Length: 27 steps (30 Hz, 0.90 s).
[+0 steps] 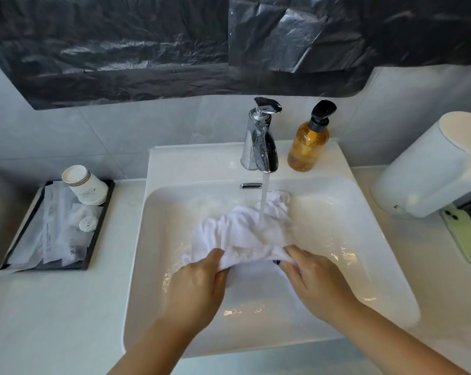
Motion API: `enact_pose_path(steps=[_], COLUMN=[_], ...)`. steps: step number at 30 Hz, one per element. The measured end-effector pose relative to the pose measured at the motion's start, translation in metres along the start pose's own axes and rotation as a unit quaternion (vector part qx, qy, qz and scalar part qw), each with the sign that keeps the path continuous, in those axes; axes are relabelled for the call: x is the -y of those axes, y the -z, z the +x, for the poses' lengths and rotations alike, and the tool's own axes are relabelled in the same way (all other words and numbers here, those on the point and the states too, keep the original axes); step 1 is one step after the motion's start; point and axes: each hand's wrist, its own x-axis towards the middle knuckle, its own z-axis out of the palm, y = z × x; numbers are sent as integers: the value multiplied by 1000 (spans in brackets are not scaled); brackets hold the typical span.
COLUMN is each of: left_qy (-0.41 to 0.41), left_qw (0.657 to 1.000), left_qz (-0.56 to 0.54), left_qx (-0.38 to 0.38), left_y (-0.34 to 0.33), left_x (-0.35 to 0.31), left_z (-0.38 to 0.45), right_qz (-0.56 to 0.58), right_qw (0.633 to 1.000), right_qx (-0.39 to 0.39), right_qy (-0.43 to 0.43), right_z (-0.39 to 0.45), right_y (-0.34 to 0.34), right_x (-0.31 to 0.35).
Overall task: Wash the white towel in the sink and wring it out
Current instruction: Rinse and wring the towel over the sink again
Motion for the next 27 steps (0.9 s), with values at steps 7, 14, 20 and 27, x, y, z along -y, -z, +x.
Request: enact_pose_path(steps=[7, 14, 20, 27], left_qy=[112, 119, 110, 110], left_qw=[992, 988, 989, 989], left_qz=[54, 100, 79, 32], left_qx=[27, -12, -63, -89], left_y=[-35, -100, -104, -102], left_x=[-1, 22, 26, 28], left_z=[52, 82, 101, 101], right_qz=[-127, -166, -247, -170], right_qw=[990, 983, 969, 984], right_qx=[-28, 39, 12, 57], right_qy=[-52, -62, 7, 4], right_z=[50, 107, 146, 152], right_y=[-21, -96, -92, -67], right_x=[-6, -34, -45, -26])
